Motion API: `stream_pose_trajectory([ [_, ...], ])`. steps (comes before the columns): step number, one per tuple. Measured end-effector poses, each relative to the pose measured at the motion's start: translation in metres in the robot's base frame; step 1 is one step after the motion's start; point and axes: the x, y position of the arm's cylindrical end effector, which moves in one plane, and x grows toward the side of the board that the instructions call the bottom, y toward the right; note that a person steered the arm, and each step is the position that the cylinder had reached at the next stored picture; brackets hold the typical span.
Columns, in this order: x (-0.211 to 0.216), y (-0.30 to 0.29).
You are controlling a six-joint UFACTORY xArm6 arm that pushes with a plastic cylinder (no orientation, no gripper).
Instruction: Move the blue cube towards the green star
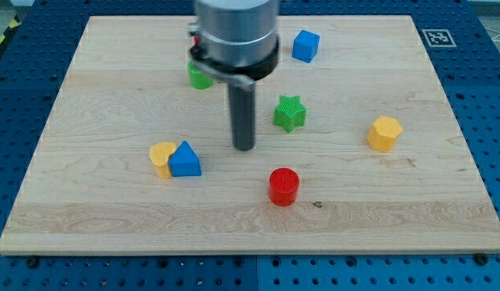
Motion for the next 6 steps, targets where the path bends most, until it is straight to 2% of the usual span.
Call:
stream_pose_trajectory([
  [1,-0.055,0.03],
  [2,-0.065,0.009],
  [3,-0.092,0.02],
  [4,-0.124,0.059],
  [6,-0.145,0.182],
])
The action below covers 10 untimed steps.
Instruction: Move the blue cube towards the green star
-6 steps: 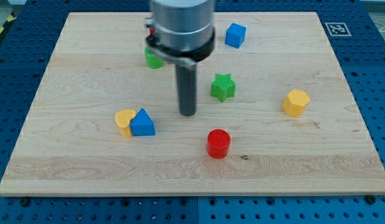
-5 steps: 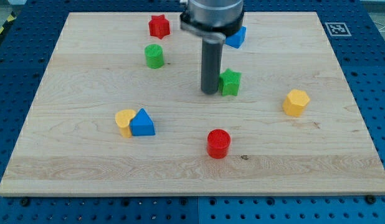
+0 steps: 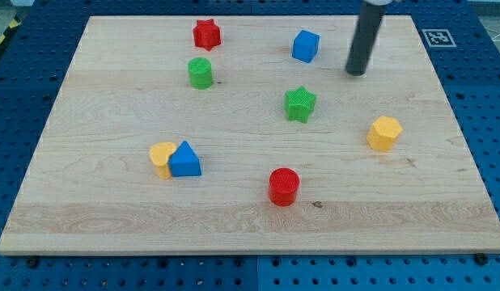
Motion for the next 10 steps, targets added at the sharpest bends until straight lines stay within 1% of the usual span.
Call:
stream_pose_trajectory([
  [1,-0.064,-0.009],
  [2,-0.077,-0.068],
  [3,-0.062,-0.109],
  [4,-0.038,-0.124],
  [5,-0.012,-0.123],
  [6,-0.027,-0.102],
  [7,-0.052,-0.051],
  [8,-0.03,-0.024],
  [9,-0.002,-0.041],
  [10,0.008,-0.081],
])
